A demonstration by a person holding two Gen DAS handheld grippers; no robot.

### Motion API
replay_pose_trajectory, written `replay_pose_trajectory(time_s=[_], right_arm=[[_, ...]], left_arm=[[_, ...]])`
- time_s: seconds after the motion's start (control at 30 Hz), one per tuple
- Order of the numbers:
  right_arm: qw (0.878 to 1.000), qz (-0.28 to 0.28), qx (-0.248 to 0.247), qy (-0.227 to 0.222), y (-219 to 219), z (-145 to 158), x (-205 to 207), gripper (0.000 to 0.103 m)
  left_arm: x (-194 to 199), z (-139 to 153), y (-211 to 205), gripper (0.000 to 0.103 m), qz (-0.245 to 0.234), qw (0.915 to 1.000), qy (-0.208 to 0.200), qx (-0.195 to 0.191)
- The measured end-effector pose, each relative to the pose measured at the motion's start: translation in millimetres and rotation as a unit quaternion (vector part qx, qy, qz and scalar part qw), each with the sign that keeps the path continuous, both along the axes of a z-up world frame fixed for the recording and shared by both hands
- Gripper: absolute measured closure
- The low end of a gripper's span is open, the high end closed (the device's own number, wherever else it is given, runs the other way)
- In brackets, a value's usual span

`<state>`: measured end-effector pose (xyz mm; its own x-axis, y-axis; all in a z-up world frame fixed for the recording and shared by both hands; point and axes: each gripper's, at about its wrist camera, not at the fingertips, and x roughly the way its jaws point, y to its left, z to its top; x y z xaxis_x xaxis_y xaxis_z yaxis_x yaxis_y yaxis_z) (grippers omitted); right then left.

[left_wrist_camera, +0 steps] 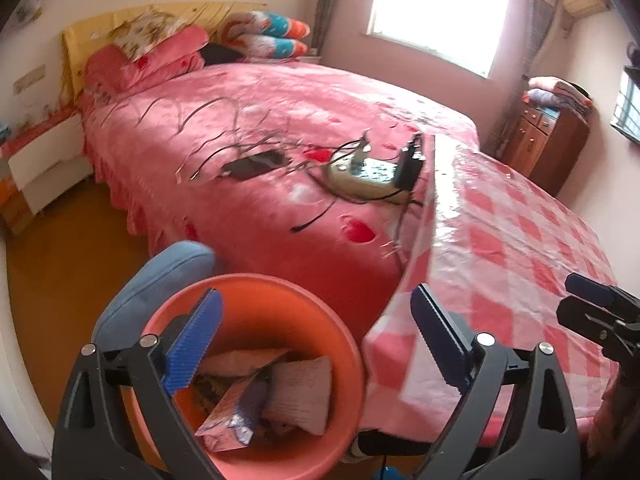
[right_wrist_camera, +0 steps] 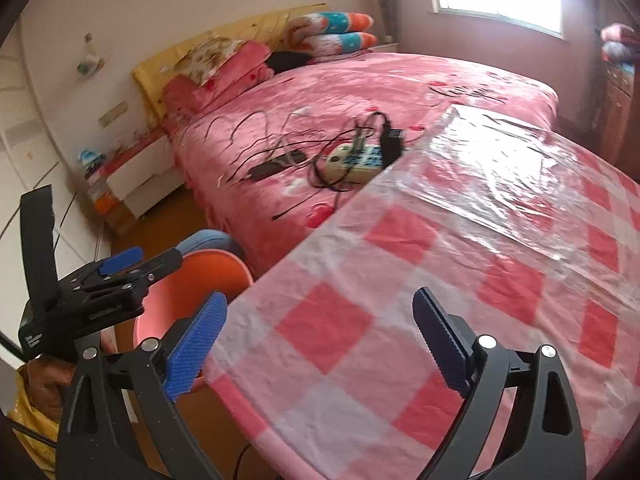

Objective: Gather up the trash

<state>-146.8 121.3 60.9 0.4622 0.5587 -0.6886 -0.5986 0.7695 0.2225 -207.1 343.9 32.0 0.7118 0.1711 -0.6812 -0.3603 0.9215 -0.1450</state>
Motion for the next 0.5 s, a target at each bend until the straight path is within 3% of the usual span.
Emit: replay_pose_trajectory(time_s=[0.5], right_arm=[[0.996, -0.089, 0.016, -0.026, -85, 8, 11, 0.010]], left_arm=[[42, 22, -81, 0.007, -0.080, 0.9967, -0.012, 0.015]])
